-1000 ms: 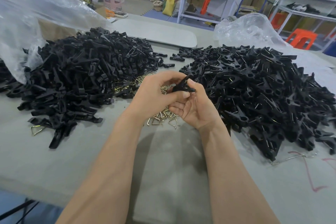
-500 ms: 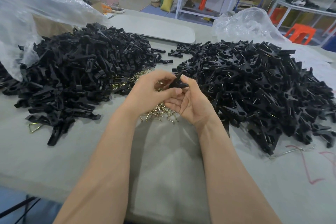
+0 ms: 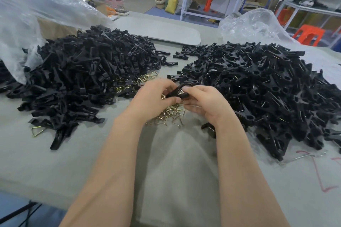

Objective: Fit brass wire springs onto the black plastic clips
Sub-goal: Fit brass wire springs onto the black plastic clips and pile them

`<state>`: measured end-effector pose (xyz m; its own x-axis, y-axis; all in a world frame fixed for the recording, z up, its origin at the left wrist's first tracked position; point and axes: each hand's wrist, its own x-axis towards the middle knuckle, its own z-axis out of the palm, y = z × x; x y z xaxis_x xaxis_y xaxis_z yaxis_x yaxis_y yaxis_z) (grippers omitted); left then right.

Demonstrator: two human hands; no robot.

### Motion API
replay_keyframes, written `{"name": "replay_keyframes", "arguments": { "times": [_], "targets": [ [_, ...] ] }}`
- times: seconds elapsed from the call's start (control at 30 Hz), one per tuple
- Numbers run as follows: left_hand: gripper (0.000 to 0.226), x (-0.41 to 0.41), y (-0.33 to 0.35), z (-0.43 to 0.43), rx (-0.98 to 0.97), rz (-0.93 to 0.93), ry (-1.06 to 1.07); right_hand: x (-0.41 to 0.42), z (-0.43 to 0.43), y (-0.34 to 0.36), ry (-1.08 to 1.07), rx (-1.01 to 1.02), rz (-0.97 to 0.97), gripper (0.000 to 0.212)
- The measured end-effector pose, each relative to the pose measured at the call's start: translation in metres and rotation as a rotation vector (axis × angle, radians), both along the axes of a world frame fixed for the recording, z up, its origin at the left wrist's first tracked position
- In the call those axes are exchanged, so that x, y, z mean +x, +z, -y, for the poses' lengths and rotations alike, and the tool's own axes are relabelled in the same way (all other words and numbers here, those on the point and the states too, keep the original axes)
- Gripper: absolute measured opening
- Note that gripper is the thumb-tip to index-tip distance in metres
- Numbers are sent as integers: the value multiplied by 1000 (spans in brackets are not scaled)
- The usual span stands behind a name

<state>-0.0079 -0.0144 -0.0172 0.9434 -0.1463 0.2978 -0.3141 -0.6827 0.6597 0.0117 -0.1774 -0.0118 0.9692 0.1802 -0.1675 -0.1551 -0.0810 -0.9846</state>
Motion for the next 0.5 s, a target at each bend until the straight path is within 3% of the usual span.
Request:
{"name": "replay_keyframes", "arguments": {
  "times": [0.1,0.2,0.3,0.37,0.43,0.5],
  "targets": [
    [17,0,-1,1,-10,-47,10,2,1,1,-175,-131,165,20],
    [17,0,1,0,-154,-25,72,3,2,0,-298,-199,245,24],
    [16,2,4,0,-323,21,211,1,-10,-5,-214,-384,276,19],
    [17,3,3,0,-423,19,274,0,-22,-6,-148,-345,223,13],
    [17,4,3,-1,-483,17,326,-1,-28,-6,-126,-286,173,23],
    [19,5,1,-2,-489,16,367,-3,-22,-3,-132,-458,232,20]
  ]
}}
